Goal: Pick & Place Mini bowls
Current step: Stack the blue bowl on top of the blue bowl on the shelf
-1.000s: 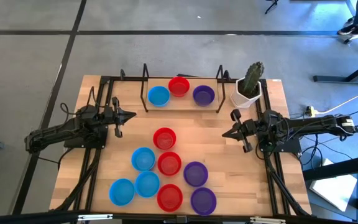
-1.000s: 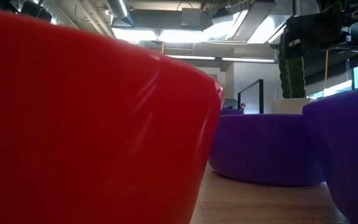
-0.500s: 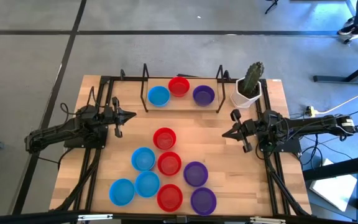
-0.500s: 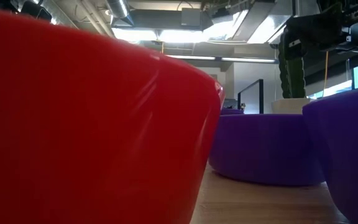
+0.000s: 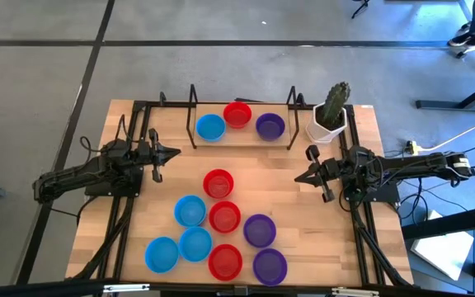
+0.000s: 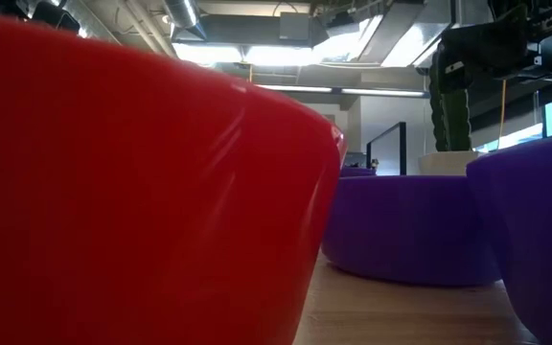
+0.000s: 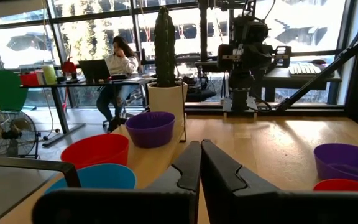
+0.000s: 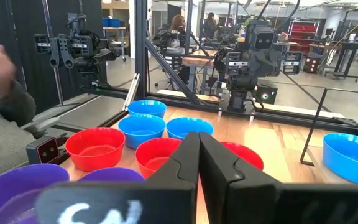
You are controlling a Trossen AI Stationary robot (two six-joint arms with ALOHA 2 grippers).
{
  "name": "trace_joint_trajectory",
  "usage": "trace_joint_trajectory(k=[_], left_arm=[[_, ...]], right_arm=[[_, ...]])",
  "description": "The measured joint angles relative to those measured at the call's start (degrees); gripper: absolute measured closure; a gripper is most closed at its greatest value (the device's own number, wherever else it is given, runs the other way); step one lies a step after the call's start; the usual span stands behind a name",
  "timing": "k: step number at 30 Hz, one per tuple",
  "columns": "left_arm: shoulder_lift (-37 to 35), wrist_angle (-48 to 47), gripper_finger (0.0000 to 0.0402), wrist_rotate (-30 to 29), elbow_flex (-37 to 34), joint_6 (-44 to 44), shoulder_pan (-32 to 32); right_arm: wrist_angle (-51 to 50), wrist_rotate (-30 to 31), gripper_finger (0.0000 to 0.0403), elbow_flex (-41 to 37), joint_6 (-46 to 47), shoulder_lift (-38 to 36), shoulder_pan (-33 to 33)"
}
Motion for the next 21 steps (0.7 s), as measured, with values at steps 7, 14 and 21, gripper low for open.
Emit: trace_joint_trajectory(k=[7,14,21], left_arm=[[0.0,0.0,0.0391,0.0,0.0,0.0,0.0],[0.0,0.0,0.0395,0.0,0.0,0.0,0.0],[0.0,0.0,0.0391,0.0,0.0,0.0,0.0]], right_arm=[[0.0,0.0,0.0393,0.0,0.1,0.0,0.0],[0.0,0.0,0.0393,0.0,0.1,0.0,0.0],[0.0,0.0,0.0393,0.0,0.1,0.0,0.0]])
